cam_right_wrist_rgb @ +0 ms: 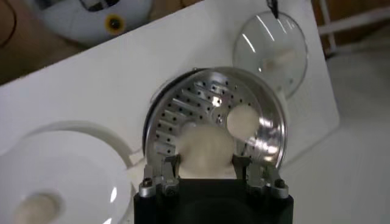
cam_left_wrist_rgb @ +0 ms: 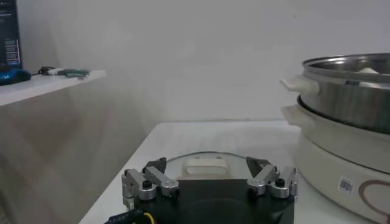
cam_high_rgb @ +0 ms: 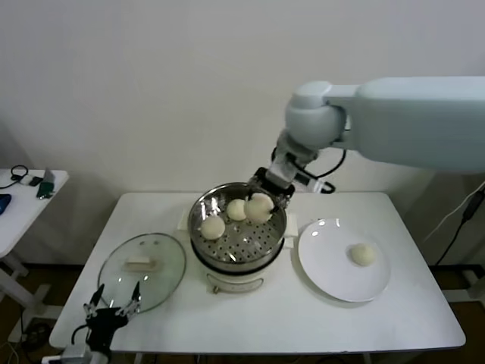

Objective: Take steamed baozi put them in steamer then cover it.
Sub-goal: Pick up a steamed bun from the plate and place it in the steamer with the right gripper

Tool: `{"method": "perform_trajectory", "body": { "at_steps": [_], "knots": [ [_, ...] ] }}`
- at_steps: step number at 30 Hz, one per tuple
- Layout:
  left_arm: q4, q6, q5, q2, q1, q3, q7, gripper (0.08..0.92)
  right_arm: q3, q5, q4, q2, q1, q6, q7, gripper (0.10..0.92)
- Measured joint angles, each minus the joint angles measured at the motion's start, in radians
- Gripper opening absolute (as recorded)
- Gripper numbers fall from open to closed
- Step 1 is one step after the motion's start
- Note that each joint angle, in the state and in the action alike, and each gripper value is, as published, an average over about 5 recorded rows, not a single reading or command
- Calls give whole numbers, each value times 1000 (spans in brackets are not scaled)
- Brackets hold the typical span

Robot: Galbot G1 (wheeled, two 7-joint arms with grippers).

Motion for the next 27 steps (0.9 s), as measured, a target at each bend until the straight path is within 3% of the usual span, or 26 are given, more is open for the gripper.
{"method": "perform_trajectory", "body": {
  "at_steps": [10, 20, 27],
  "knots": [
    [-5, -5, -3, 0, 12, -5, -2, 823, 4, -229, -52, 98, -182, 45, 85, 602],
    [1, -5, -3, 0, 7, -4, -3, 823, 8, -333, -130, 131, -312, 59, 136, 607],
    [2, 3, -1, -2, -3, 1, -2, 823, 24, -340, -151, 128, -339, 71, 153, 754]
  ]
}}
